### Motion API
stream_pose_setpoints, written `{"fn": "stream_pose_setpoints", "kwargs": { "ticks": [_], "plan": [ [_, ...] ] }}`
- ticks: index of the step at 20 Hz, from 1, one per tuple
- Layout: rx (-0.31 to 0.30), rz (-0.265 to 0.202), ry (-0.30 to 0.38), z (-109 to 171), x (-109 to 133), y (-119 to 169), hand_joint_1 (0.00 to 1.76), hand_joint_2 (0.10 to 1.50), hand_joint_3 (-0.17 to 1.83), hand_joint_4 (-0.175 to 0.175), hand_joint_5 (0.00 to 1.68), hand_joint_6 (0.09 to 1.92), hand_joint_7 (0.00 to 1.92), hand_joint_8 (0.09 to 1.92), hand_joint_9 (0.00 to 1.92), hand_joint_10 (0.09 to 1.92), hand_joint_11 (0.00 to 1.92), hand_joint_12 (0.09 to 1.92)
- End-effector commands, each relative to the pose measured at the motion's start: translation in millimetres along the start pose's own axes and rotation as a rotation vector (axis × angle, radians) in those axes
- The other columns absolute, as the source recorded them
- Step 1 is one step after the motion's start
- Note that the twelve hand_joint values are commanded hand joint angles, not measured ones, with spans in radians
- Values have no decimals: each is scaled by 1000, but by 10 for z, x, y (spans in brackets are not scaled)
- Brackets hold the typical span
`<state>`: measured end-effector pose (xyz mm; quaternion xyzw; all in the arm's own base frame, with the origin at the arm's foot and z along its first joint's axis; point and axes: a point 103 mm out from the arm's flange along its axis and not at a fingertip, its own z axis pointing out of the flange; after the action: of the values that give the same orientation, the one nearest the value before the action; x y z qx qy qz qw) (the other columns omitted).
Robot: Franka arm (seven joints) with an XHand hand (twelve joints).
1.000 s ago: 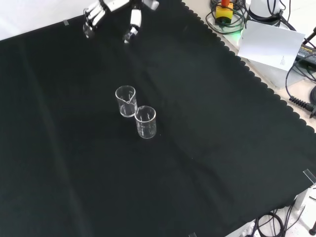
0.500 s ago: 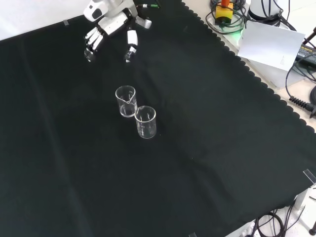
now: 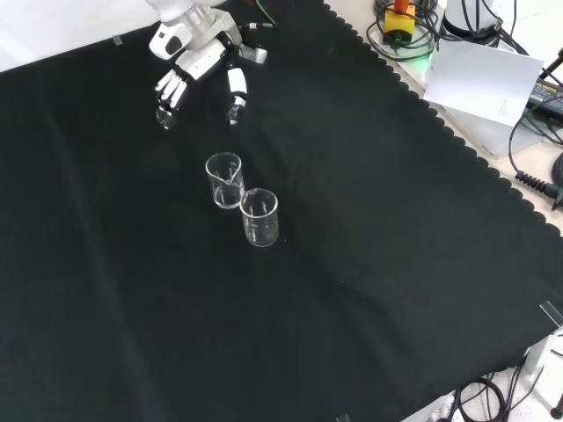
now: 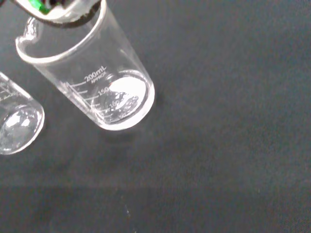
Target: Pick up the beaker on the right.
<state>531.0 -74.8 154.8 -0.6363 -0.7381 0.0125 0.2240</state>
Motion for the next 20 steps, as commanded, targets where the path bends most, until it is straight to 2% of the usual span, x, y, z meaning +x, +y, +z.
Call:
{"fn": "stream_pose_setpoints", "kwargs": {
  "ticks": [1, 5, 16, 20],
  "plan": [
    [20, -53, 7, 117, 31, -1, 751, 590, 526, -31, 288, 87, 106, 615, 288, 670, 0, 1422],
    [24, -73, 14, 179, 26, 0, 751, 583, 526, -31, 286, 87, 108, 613, 293, 666, 0, 1424],
    [-2, -125, 107, 319, 18, 65, 765, 562, 522, -31, 287, 87, 117, 612, 311, 660, 0, 1421],
    [11, -157, 134, 395, 46, 104, 770, 558, 523, -34, 314, 87, 159, 625, 339, 661, 0, 1420]
  ]
}}
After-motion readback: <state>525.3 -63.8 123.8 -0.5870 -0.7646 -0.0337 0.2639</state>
